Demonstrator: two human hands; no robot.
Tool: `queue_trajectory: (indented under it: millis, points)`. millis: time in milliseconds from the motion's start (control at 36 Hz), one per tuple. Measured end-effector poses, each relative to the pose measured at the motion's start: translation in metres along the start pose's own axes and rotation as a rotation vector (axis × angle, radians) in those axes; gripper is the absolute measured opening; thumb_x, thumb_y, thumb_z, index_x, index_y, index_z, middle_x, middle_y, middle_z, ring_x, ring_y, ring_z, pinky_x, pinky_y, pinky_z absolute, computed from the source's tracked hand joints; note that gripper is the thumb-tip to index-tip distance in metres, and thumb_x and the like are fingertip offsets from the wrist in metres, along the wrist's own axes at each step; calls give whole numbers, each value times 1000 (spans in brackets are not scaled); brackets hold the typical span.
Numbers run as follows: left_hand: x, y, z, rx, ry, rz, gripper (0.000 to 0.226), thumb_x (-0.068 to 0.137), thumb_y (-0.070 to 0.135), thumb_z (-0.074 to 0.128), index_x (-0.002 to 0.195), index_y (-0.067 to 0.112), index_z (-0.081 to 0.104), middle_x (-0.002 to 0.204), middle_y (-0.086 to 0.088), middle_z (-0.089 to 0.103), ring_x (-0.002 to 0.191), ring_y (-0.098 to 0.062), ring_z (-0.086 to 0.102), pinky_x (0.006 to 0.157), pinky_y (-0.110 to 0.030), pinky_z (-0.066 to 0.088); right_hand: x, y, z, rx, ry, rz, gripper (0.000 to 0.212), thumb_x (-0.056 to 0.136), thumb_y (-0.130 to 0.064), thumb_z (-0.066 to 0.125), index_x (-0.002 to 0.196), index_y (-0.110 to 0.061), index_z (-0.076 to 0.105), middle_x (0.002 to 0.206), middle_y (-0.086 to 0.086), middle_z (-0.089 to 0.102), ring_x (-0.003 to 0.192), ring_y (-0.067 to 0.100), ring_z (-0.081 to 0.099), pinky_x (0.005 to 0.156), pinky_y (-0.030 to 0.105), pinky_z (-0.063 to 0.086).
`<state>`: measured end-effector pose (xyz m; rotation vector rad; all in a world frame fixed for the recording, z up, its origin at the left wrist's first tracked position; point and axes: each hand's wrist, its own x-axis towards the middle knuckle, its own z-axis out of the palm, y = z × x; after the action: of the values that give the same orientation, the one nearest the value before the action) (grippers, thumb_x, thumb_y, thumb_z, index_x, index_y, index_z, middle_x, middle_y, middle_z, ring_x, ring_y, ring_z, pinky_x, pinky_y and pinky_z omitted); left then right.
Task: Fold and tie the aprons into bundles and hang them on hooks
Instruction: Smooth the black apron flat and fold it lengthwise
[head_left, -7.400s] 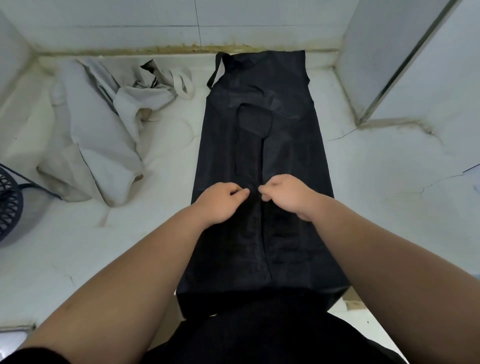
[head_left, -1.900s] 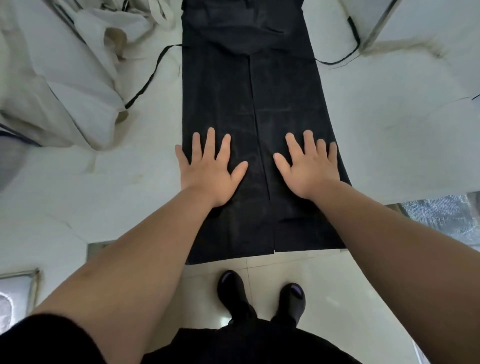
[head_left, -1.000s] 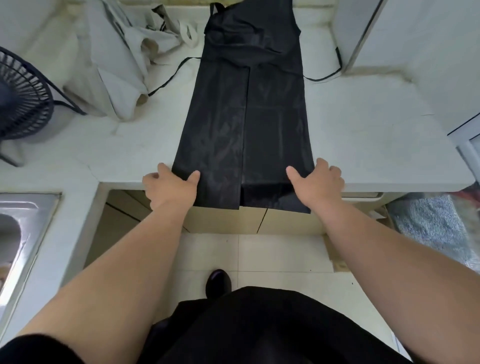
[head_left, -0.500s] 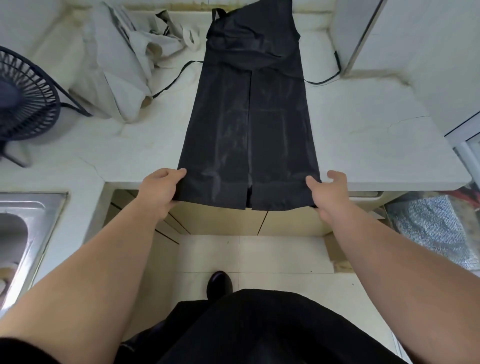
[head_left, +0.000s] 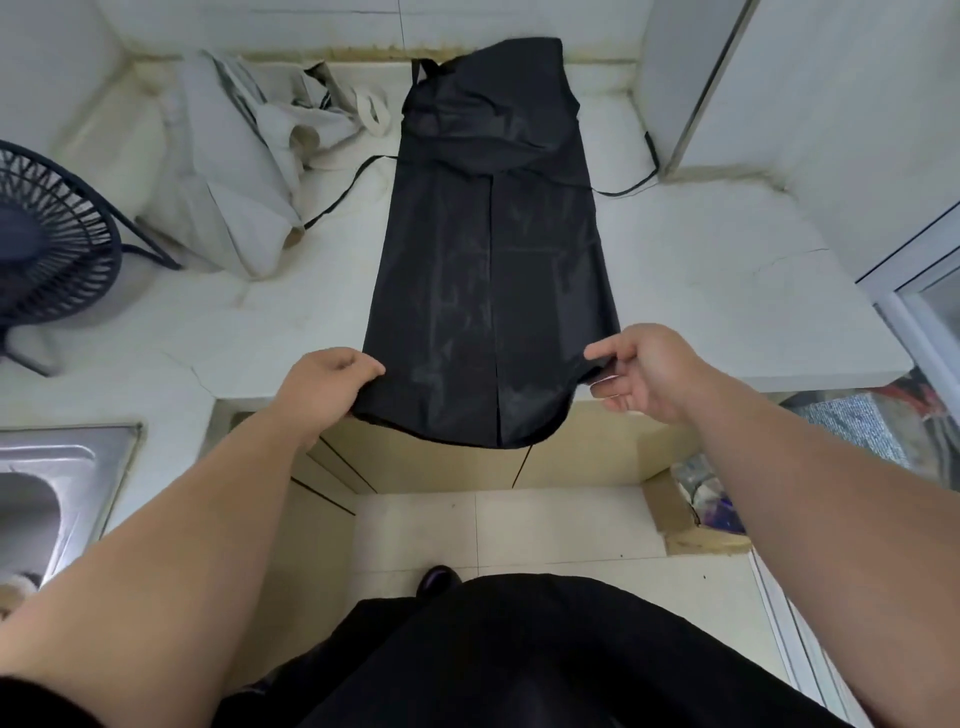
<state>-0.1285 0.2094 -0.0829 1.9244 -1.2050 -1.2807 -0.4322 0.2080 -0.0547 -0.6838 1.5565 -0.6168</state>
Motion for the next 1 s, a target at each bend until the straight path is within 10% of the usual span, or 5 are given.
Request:
queue_trajectory:
  millis: [139, 278, 528, 750, 1000]
  points:
    - [9, 4, -9, -164, -88, -128, 23, 92, 0, 50, 95, 5, 72, 108, -17, 68, 92, -28, 64, 82, -33, 56, 4, -6, -3, -160, -99, 30, 33, 91, 6, 38, 94, -12, 66, 95, 2, 65, 83, 18, 42, 75, 29, 48]
    - [14, 0, -10, -61, -150, -75, 12, 95, 11, 56, 97, 8, 67, 96, 1, 71, 93, -14, 66, 72, -21, 46, 11, 0, -6, -253, -10, -31, 6, 90, -19, 63, 93, -15, 65, 83, 0, 63, 70, 13, 47, 63, 25, 43]
    - [31, 6, 7, 226, 125, 103, 44, 98, 30, 50, 63, 10, 32, 61, -4, 28, 56, -19, 26, 51, -27, 21, 43, 14, -7, -763, 463, -466, 52, 92, -39, 55, 58, -5, 36, 55, 6, 32, 54, 23, 35, 49, 30, 24]
    - [37, 4, 16, 195, 232, 156, 43, 103, 27, 37, 64, 9, 32, 62, -3, 33, 58, -19, 29, 54, -32, 24, 48, 15, -5, -669, 360, -331, 44, 98, -44, 39, 95, -4, 57, 88, 10, 61, 86, 31, 58, 84, 43, 47]
    - [52, -2, 23, 322, 300, 36, 21, 103, 21, 32, 95, 7, 45, 87, -9, 51, 83, -29, 47, 72, -33, 34, 64, 8, -7, -856, 343, -138, 44, 99, -44, 30, 84, -10, 53, 76, 3, 54, 79, 27, 55, 88, 42, 42]
